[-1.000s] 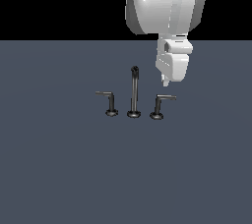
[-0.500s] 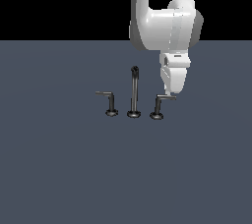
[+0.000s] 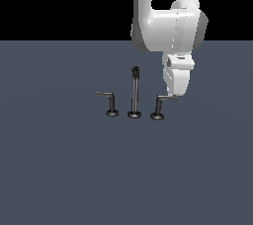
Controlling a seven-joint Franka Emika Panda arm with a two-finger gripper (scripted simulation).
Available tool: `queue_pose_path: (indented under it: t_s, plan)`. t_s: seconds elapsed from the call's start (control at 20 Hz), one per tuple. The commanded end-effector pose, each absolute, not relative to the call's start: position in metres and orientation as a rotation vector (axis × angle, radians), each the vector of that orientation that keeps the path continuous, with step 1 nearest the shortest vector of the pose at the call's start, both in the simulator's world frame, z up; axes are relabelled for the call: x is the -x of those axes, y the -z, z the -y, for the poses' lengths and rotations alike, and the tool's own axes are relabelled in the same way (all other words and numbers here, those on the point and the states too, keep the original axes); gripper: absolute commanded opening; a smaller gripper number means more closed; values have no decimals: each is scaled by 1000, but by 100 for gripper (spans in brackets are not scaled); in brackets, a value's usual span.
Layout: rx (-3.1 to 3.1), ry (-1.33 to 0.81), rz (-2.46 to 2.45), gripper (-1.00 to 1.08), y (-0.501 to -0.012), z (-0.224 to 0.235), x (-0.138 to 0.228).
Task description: Turn on the faucet by rotating a designated handle.
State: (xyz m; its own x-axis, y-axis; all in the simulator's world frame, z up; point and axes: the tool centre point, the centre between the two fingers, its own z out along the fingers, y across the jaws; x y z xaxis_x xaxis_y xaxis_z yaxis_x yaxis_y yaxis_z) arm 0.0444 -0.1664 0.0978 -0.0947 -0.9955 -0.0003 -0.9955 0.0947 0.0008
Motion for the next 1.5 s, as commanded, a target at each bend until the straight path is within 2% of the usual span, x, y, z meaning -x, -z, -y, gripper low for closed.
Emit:
queue_pose_path:
  t_s: [0.0, 0.3, 0.4, 1.2, 1.45]
  plan:
    - [-2112, 1, 2325, -100, -98, 170, -36]
    - [-2112, 0, 2326, -100, -98, 177, -16]
    - [-2128, -12, 2321, -100, -98, 171, -26]
    - [-2113, -1, 2325, -100, -98, 159, 26]
    - [-2110, -10, 2330, -100, -98, 153, 26]
